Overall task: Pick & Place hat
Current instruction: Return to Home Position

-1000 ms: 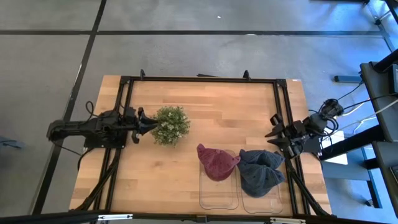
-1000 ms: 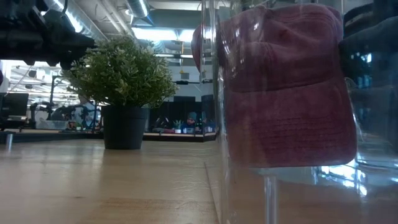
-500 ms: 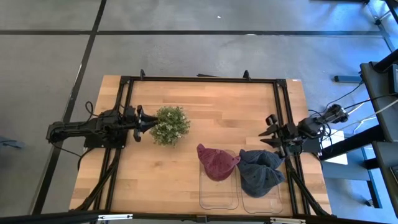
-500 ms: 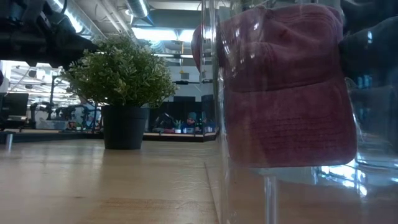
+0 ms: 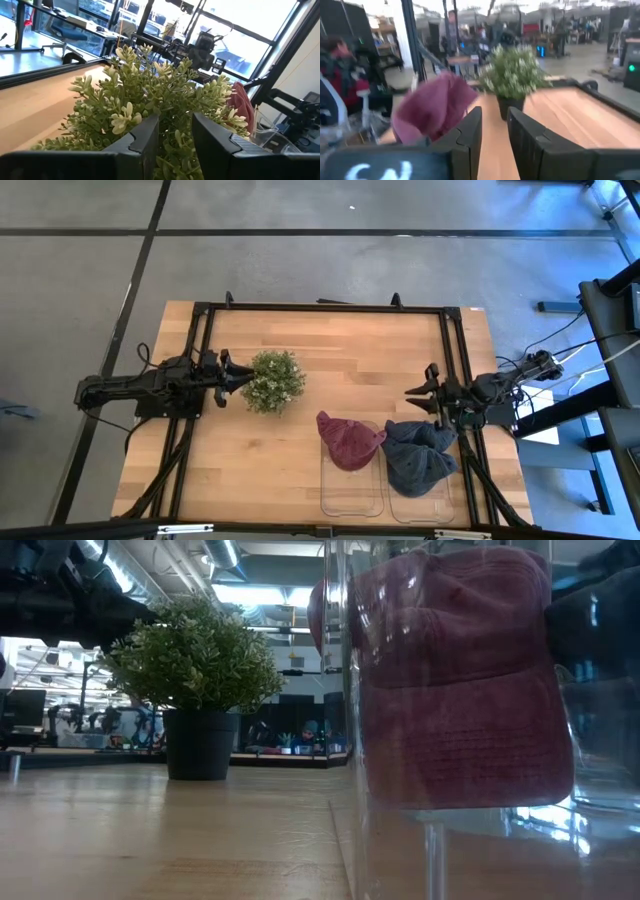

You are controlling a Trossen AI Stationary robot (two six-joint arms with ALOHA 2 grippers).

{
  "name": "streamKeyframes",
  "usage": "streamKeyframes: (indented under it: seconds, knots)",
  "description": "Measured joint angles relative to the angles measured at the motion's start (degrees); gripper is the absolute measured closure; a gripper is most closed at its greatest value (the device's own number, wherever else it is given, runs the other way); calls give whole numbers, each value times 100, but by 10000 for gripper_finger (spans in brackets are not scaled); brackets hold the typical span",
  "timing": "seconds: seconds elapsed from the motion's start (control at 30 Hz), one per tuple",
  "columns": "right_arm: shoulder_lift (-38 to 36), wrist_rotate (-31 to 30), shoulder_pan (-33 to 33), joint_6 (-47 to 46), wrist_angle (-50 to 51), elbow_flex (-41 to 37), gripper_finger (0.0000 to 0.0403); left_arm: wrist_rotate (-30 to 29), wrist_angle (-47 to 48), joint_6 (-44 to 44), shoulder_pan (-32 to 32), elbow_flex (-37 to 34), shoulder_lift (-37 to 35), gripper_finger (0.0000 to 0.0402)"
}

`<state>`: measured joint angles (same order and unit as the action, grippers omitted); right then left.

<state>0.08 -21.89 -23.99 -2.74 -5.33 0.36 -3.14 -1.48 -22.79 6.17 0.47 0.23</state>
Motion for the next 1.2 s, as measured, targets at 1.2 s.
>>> streamKeyframes:
  seconds: [1.2]
  knots:
    - [42, -46, -2, 19, 116, 2, 309, 0, -2, -2, 0, 0, 2, 288]
